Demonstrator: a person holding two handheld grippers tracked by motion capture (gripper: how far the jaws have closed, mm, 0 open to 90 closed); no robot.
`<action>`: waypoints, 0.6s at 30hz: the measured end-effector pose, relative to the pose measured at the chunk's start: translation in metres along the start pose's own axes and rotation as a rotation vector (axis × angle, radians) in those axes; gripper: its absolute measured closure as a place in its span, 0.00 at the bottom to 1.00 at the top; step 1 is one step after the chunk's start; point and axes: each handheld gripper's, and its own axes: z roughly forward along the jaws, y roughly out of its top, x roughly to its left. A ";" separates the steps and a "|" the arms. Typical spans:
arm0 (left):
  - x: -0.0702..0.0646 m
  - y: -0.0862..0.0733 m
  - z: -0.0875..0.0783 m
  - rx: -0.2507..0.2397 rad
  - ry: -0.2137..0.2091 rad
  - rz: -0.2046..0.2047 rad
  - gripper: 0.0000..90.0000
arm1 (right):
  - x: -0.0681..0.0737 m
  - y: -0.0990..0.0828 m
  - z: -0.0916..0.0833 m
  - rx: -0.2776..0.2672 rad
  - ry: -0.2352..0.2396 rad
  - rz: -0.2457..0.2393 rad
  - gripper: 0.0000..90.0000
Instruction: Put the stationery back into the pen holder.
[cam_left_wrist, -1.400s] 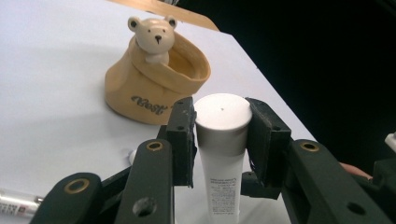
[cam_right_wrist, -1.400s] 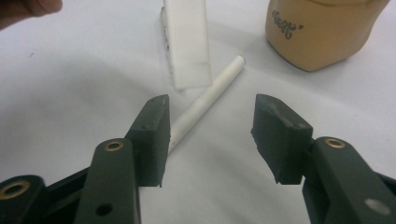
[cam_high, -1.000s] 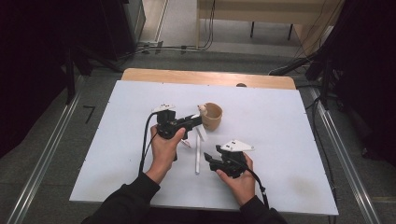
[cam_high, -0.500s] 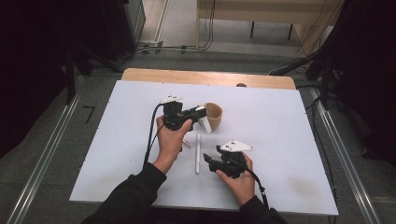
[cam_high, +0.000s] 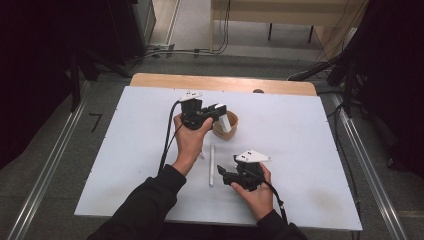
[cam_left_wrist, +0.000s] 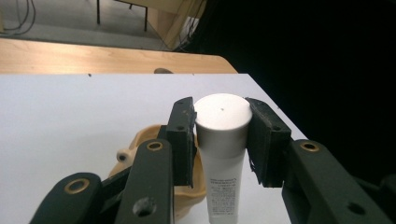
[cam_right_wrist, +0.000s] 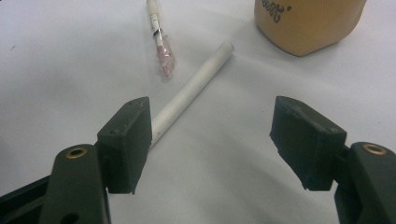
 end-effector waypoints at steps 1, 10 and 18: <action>0.000 0.001 0.001 -0.003 0.002 0.003 0.73 | 0.000 0.000 0.000 0.001 -0.002 0.000 0.30; -0.003 0.006 0.011 -0.016 0.033 0.040 0.72 | 0.000 0.000 0.000 0.003 -0.025 -0.002 0.21; -0.004 0.008 0.020 -0.025 0.077 0.081 0.72 | 0.001 0.000 0.001 0.009 -0.030 -0.006 0.18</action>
